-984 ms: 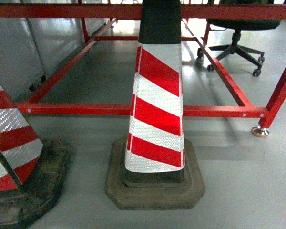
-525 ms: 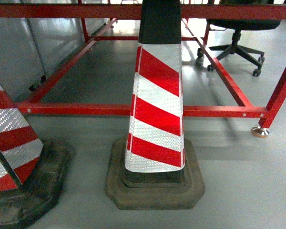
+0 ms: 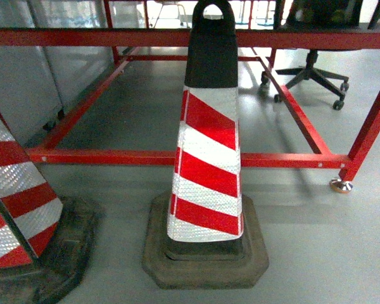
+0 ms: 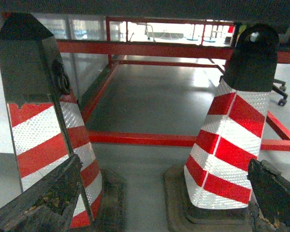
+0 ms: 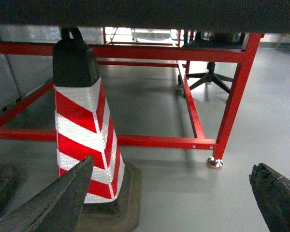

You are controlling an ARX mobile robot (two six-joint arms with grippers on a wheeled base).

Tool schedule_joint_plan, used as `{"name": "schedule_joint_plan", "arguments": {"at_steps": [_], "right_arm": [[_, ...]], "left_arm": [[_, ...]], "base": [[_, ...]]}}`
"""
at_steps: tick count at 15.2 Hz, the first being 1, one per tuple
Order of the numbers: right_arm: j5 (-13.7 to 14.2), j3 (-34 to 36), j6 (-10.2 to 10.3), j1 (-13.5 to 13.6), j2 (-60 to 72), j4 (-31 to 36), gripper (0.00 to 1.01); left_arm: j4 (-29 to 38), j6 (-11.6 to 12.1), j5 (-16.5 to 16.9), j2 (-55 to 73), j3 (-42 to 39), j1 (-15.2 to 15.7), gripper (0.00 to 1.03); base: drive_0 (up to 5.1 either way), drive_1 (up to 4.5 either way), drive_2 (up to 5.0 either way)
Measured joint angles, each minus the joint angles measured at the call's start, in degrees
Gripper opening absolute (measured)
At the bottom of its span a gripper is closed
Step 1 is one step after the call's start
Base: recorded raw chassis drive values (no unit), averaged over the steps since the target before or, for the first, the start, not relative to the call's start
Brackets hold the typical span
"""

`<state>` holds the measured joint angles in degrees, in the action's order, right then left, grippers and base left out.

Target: Sort blue parts and orange caps into right shelf containers

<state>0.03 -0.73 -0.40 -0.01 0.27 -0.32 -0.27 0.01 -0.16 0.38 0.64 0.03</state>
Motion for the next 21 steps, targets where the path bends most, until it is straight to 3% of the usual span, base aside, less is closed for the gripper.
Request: {"name": "schedule_joint_plan", "arguments": {"at_steps": [21], "right_arm": [[-0.04,0.00,0.42,0.00,0.00,0.48,0.98]], "left_arm": [[0.61,0.02,0.11,0.00,0.11,0.00,0.98]], "base": [[0.0,0.00,0.0]]}}
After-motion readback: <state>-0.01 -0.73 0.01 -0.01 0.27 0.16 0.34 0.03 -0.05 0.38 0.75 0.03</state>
